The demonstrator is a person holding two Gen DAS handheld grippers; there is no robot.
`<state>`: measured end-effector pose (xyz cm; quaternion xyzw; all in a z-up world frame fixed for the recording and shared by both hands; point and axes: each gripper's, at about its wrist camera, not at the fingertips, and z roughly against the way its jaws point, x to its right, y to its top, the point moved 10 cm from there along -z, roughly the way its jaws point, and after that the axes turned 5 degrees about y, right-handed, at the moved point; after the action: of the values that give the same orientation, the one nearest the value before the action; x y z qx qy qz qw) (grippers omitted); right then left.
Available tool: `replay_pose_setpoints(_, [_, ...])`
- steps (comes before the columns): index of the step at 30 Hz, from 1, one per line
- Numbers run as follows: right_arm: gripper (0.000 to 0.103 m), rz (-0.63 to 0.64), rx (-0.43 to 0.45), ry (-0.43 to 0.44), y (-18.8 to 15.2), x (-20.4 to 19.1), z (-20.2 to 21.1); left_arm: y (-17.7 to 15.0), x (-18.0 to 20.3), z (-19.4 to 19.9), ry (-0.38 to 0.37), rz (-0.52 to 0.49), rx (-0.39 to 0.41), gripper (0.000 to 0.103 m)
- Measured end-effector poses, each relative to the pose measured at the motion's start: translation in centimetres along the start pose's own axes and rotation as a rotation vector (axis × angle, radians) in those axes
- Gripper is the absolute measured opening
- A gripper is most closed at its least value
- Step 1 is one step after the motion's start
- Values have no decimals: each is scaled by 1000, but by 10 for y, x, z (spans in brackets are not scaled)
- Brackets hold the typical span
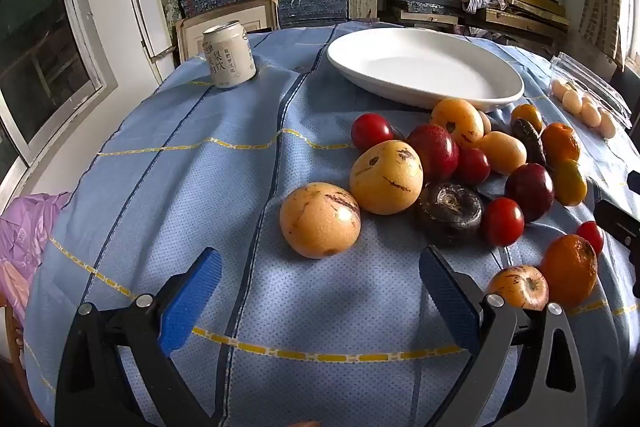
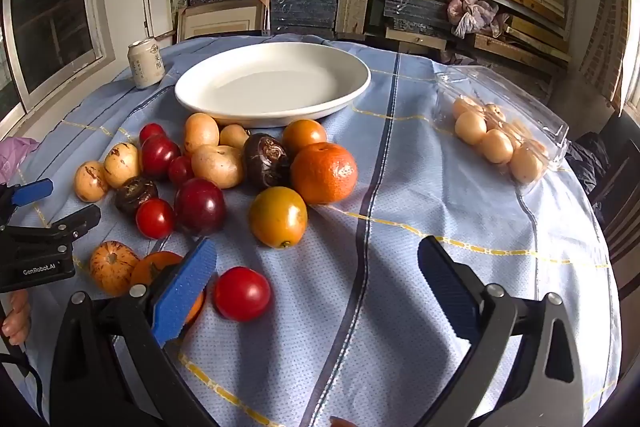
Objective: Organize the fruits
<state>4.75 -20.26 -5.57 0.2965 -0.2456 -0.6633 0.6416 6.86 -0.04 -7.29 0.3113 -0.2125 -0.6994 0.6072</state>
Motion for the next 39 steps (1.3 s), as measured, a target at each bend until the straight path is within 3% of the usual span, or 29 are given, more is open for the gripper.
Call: replay_pose_setpoints(39, [99, 18, -23, -3, -3, -6, -4, -2, 4, 2, -9, -11, 3, 100])
